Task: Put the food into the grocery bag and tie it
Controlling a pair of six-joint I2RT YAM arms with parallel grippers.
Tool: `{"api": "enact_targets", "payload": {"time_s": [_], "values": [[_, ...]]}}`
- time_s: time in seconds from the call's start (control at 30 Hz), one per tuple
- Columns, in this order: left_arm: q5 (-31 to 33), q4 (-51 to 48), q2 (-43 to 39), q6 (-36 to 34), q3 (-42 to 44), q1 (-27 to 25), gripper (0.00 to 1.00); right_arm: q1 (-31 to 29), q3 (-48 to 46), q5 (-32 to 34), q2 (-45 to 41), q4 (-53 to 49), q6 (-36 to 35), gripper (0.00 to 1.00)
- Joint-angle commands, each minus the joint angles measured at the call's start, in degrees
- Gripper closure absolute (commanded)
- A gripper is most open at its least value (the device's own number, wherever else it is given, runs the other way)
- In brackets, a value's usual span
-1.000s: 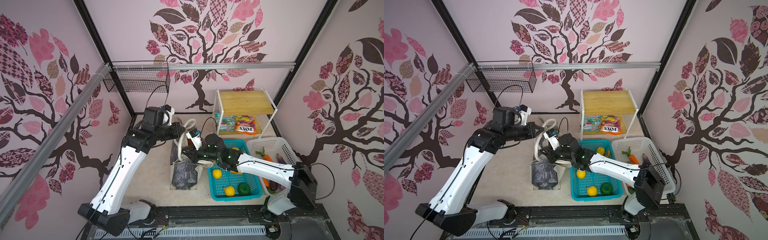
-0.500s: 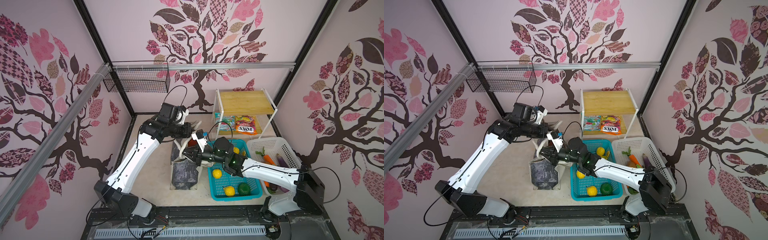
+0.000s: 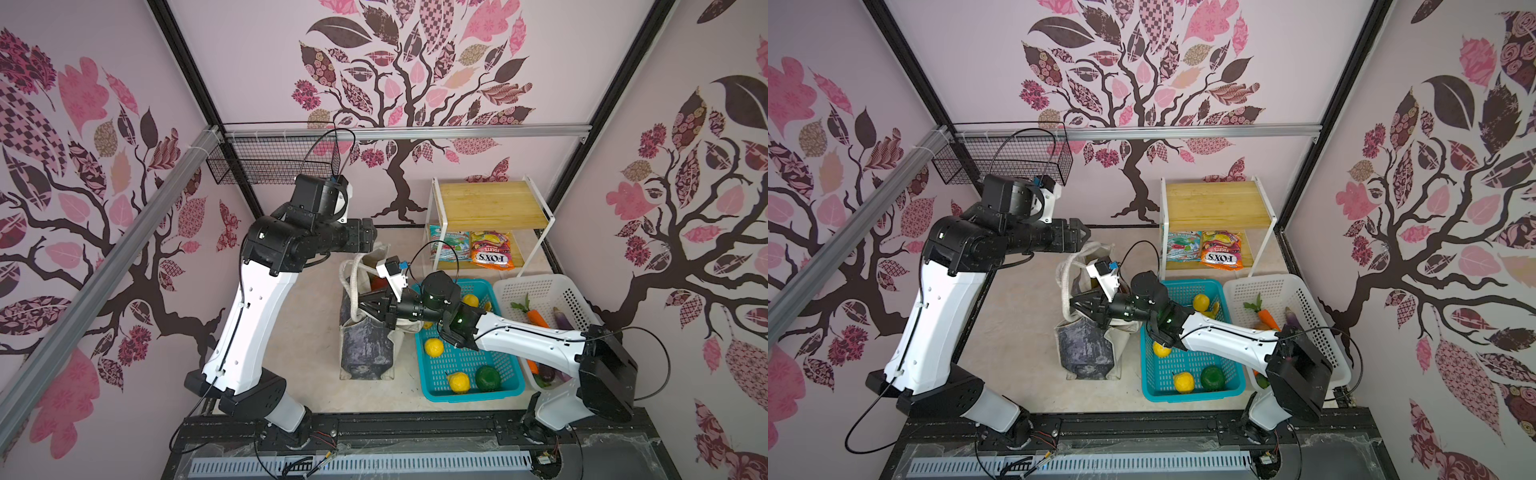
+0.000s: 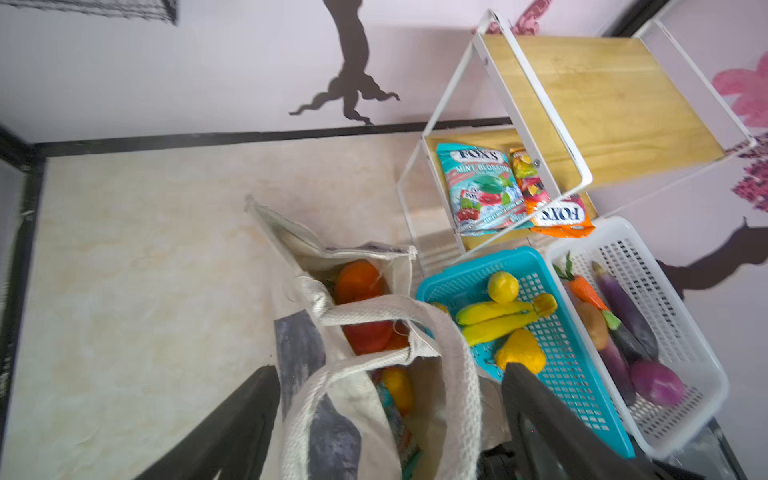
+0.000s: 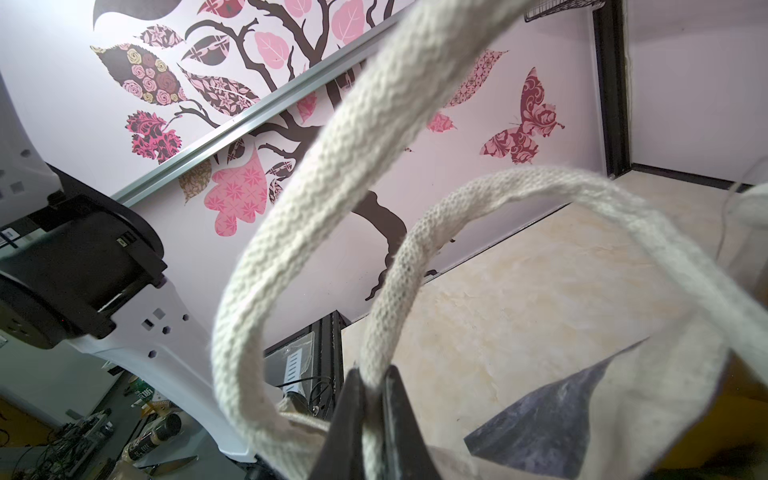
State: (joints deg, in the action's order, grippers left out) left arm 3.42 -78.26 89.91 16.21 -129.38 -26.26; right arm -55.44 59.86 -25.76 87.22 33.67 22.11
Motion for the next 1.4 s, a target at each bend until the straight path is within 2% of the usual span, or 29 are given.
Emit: {"api": "enact_targets", "payload": {"time_s": [0.0, 0.13, 0.17, 0.23, 0.27, 0.37, 0.43, 0.5, 0.57, 0.63, 0.77, 0.87, 0.97, 1.03, 1.13, 1.27, 1.3, 1.33, 1.37], "values": [[7.56, -3.61, 0.97, -0.91, -1.47, 0.06, 0.1, -0.48, 2.55, -1.04, 1.02, 0.78, 0.3, 1.0], [10.92, -1.83, -0.74, -0.27, -2.16, 0.14, 0.08, -0.5, 2.9, -1.09, 1.19, 0.22, 0.13, 1.0], [13.44, -1.4, -1.69, 0.2, -2.19, 0.14, 0.03, -0.47, 3.13, -1.09, 1.28, -0.1, -0.02, 1.0], [13.79, -0.62, -3.74, 1.79, -1.7, 3.22, 0.02, -0.49, 3.21, -1.22, 1.29, -0.42, -0.05, 1.0], [9.79, -0.15, -5.44, 3.31, 0.3, 6.96, 0.04, -0.53, 3.09, -1.19, 1.2, -0.46, 0.04, 1.0], [-6.72, 7.49, -13.39, 6.27, 15.02, 15.91, 0.17, -0.54, 3.09, -1.4, 0.85, -0.77, -0.03, 1.0], [-12.96, 12.46, -17.28, 8.08, 23.76, 17.03, 0.19, -0.49, 3.07, -1.41, 0.64, -1.11, -0.29, 1.0], [-21.33, 18.62, -20.11, 10.65, 33.56, 17.11, 0.16, -0.47, 3.33, -1.54, 0.61, -1.55, -0.56, 1.0], [-28.44, 24.21, -20.52, 13.82, 39.14, 17.17, 0.14, -0.49, 3.39, -1.79, 0.63, -1.91, -0.58, 1.0], [-32.13, 27.41, -19.69, 15.87, 42.24, 17.09, 0.14, -0.49, 3.31, -1.86, 0.42, -1.9, -0.32, 1.0], [-31.7, 26.9, -17.24, 15.63, 42.14, 17.11, 0.14, -0.52, 2.81, -2.21, -0.75, -1.93, 0.22, 1.0], [-38.68, 31.97, -14.85, 18.04, 43.88, 17.13, 0.14, -0.54, 2.81, -3.22, -1.34, -2.38, 0.0, 1.0], [-44.37, 35.01, -11.29, 21.03, 45.53, 17.03, 0.22, -0.55, 2.88, -3.42, -1.56, -2.99, -0.54, 1.0], [-45.68, 35.4, -10.3, 21.46, 46.18, 17.02, 0.32, -0.55, 2.79, -3.29, -1.92, -3.55, -0.83, 1.0], [-47.22, 38.19, -10.97, 22.76, 47.76, 16.96, 0.52, -0.55, 2.3, -2.73, -2.39, -3.85, -1.26, 1.0], [-46.51, 34.1, -10.29, 18.88, 46.77, 17.09, 0.78, -0.54, 2.87, -2.88, -2.58, -4.22, -1.28, 1.0], [-47.0, 34.35, -10.44, 18.35, 47.03, 17.1, 0.76, -0.59, 3.08, -3.13, -2.71, -4.55, -1.36, 1.0], [-47.55, 34.72, -10.53, 18.51, 47.21, 17.09, 0.7, -0.53, 3.18, -3.08, -2.95, -4.7, -1.37, 1.0], [-47.93, 34.6, -10.77, 18.35, 47.26, 17.06, 0.58, -0.51, 3.09, -3.03, -3.2, -4.79, -1.5, 1.0]]}}
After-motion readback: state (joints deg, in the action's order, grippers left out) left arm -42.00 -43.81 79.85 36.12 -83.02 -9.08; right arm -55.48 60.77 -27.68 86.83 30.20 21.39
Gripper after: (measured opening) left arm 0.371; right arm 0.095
